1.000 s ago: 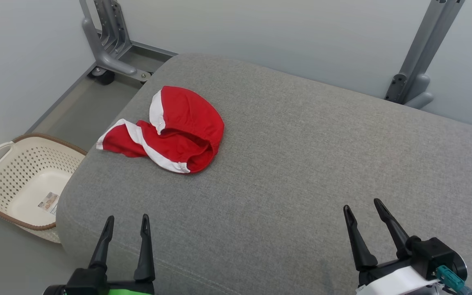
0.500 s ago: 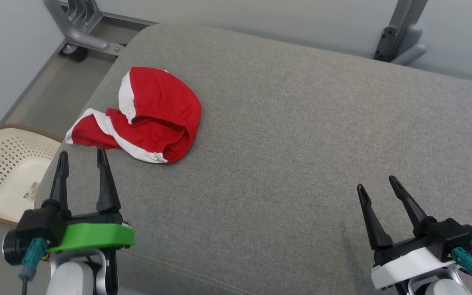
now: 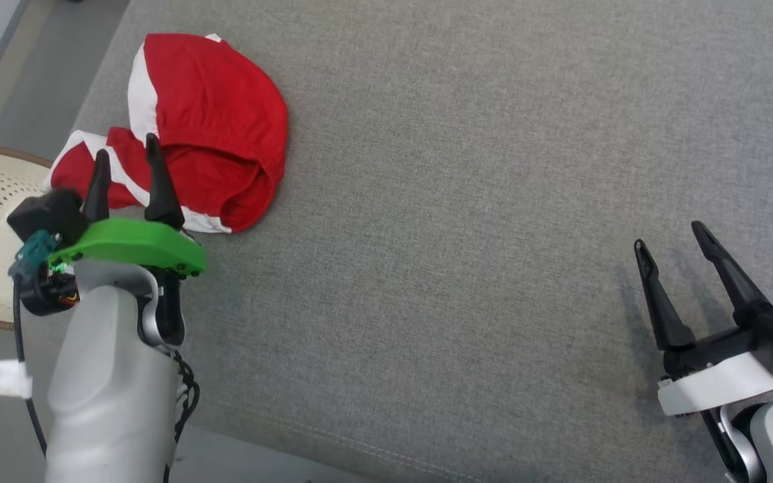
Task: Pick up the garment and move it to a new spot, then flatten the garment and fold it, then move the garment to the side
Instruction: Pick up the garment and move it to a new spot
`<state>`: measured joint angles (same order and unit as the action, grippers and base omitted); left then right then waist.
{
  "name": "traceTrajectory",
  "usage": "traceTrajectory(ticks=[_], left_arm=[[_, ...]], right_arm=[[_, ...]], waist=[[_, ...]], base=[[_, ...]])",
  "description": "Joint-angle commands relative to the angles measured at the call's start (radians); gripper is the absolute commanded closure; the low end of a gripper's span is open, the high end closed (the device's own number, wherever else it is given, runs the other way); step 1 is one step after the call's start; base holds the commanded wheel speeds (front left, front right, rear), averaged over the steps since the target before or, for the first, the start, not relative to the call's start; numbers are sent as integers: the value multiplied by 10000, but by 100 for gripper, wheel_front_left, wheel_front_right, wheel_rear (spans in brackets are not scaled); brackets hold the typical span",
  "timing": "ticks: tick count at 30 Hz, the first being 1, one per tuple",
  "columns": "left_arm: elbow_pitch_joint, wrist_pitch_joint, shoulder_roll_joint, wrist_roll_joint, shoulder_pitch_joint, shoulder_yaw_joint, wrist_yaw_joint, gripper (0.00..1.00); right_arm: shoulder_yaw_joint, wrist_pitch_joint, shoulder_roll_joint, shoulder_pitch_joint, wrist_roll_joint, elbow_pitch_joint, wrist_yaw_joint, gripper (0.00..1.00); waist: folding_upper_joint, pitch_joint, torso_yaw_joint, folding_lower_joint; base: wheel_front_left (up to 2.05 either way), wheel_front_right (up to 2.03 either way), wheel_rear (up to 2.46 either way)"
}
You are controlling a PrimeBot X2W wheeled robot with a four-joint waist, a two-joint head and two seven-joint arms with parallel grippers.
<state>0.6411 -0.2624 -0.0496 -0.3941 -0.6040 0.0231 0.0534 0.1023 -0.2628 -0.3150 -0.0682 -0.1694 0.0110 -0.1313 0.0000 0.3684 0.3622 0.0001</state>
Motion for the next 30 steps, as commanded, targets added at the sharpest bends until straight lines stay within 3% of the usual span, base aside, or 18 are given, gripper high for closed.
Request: traceTrajectory(ticks=[1,5,16,17,18,19,26,30], left_arm=[[509,-24,-18,-22,-583,13,-130,0],[2478,63,-37,-271,-1905,266,-466,0],[5769,1237,-197,-837,-3711,486,-469,0],[5872,1232,-217,-790,-3726,428,-466,25],[5948,1167,-246,-702,-3722,352,-438,76],[6000,1114,-275,-651,-3717,279,-416,100],[5732,91,-601,-264,-3519,-101,-26,100],[4632,-37,-901,227,-3363,-374,83,100]], right_arm=[[-73,-35,-97,-165,37,83,13,0],[-153,-35,-343,-277,64,246,13,0],[-516,-35,-725,-435,-79,456,11,0],[-500,-35,-677,-437,-73,443,11,0],[-473,-35,-629,-435,-57,423,11,0],[-441,-35,-586,-426,-50,405,11,0],[-358,-35,-181,-433,-136,243,13,0],[-293,-35,195,-457,-215,93,11,0]], waist=[[0,670,-114,-1],[0,1080,-132,-1],[0,1385,-337,-1],[0,1354,-358,-1],[0,1312,-373,-1],[0,1265,-384,-1],[0,665,-513,-1],[0,20,-712,-1]], base=[[0,0,0],[0,0,0],[0,0,0],[0,0,0],[0,0,0],[0,0,0],[0,0,0],[0,0,0]])
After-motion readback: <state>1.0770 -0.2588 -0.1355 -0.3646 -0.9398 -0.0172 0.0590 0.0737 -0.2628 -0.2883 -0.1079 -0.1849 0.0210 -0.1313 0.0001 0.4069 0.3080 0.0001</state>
